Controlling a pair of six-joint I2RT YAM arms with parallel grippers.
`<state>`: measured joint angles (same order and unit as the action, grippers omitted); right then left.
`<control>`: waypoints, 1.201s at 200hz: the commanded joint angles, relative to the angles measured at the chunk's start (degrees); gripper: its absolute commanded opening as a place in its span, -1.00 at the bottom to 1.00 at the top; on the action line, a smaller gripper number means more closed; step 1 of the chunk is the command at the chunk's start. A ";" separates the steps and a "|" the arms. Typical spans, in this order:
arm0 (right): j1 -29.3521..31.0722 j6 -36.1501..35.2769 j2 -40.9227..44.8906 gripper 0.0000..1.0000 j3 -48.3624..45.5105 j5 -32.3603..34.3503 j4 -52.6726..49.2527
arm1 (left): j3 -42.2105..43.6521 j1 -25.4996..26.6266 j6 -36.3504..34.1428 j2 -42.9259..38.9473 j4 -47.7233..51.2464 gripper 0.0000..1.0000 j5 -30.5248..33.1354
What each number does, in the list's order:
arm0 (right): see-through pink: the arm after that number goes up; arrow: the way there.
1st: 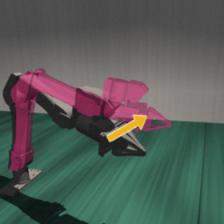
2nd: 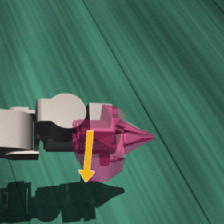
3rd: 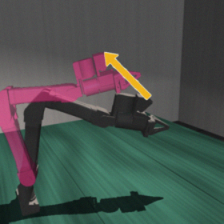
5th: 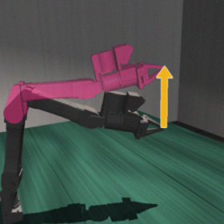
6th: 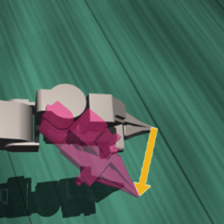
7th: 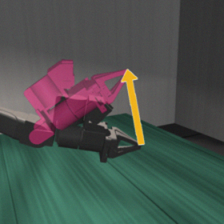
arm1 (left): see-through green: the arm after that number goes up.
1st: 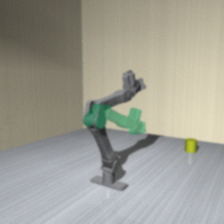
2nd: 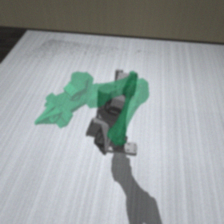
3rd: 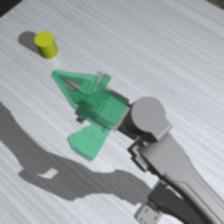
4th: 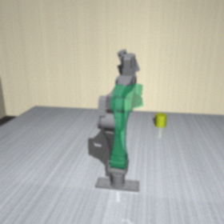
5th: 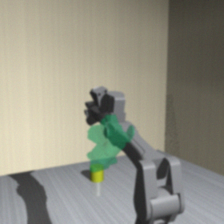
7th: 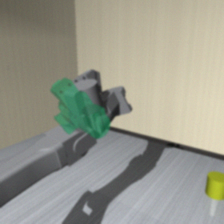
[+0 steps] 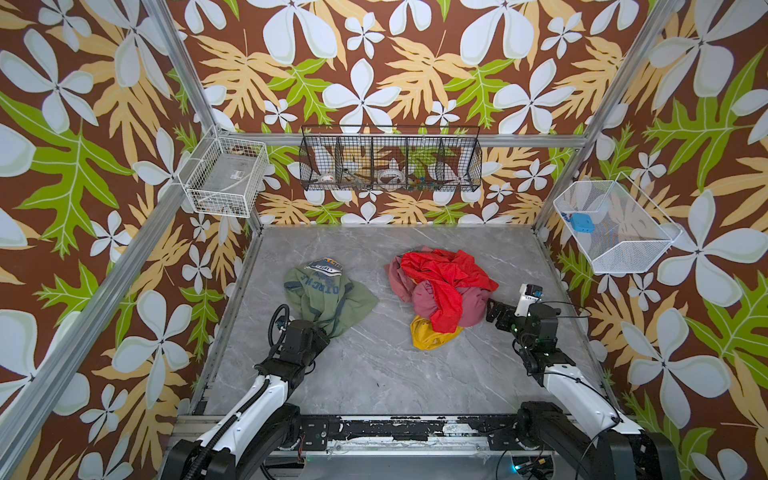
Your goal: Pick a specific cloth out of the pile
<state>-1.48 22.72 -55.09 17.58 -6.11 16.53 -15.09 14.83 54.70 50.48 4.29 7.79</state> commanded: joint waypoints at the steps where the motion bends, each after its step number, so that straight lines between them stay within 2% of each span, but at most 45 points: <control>1: 0.00 0.48 -0.11 0.96 -0.18 0.13 1.94 | -2.38 2.92 1.98 0.49 4.58 0.42 7.41; 36: 0.05 0.39 -0.10 0.96 -0.09 0.51 1.75 | -6.26 9.01 5.27 0.35 10.60 0.52 16.67; 66: 0.06 0.39 -0.45 0.96 0.17 0.48 1.92 | -11.81 14.08 4.72 0.72 14.78 0.60 24.51; 115: 0.05 0.33 -0.13 0.96 0.36 0.39 1.49 | -19.40 15.99 3.24 1.29 17.82 0.65 28.97; 153: 0.02 0.22 0.09 0.96 0.34 0.67 1.48 | -21.60 16.11 2.17 2.12 19.51 0.68 29.91; 172: 0.03 0.13 -0.36 0.96 0.77 0.40 1.54 | -22.81 16.11 -2.00 4.10 17.23 0.77 29.51; 195: -0.01 0.04 -0.54 0.96 1.05 0.05 1.57 | -26.21 16.02 -8.13 9.98 15.41 0.99 28.85; 215: 0.03 -0.22 -0.14 0.96 1.04 0.02 1.15 | -29.89 15.10 -14.15 16.47 14.23 1.00 26.84; 240: 0.05 -0.47 0.83 0.96 0.70 0.20 0.82 | -32.53 11.53 -17.80 24.31 12.95 1.00 20.09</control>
<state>-1.50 22.90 -54.96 18.13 -5.98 16.88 -45.84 28.58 43.24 69.67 18.87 33.17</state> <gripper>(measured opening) 0.983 0.997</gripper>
